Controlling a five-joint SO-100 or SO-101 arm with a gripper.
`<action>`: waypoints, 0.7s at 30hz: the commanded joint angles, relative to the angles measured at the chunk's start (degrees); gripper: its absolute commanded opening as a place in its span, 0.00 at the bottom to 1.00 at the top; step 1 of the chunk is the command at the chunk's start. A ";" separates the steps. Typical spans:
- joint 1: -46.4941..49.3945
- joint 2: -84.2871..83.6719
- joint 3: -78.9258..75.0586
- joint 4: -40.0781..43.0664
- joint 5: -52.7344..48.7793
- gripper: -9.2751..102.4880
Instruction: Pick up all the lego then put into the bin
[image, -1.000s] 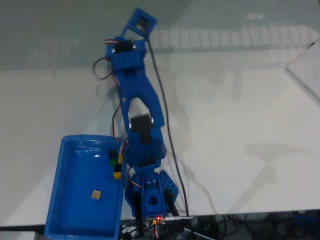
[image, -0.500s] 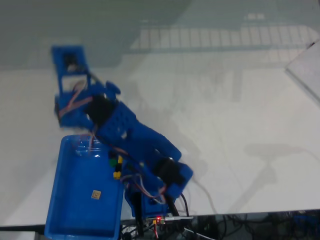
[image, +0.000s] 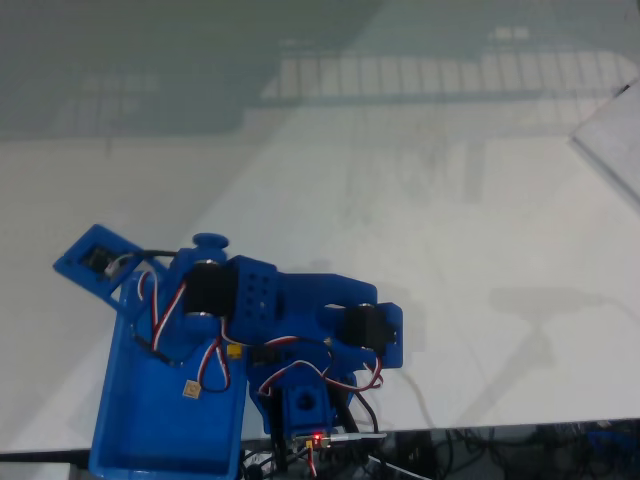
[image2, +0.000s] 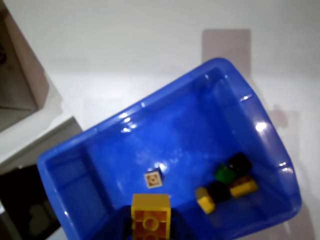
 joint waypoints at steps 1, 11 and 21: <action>-1.14 0.97 -0.26 0.26 0.09 0.08; -1.23 0.79 -0.26 0.35 1.93 0.22; 0.09 0.35 -0.35 0.35 1.49 0.29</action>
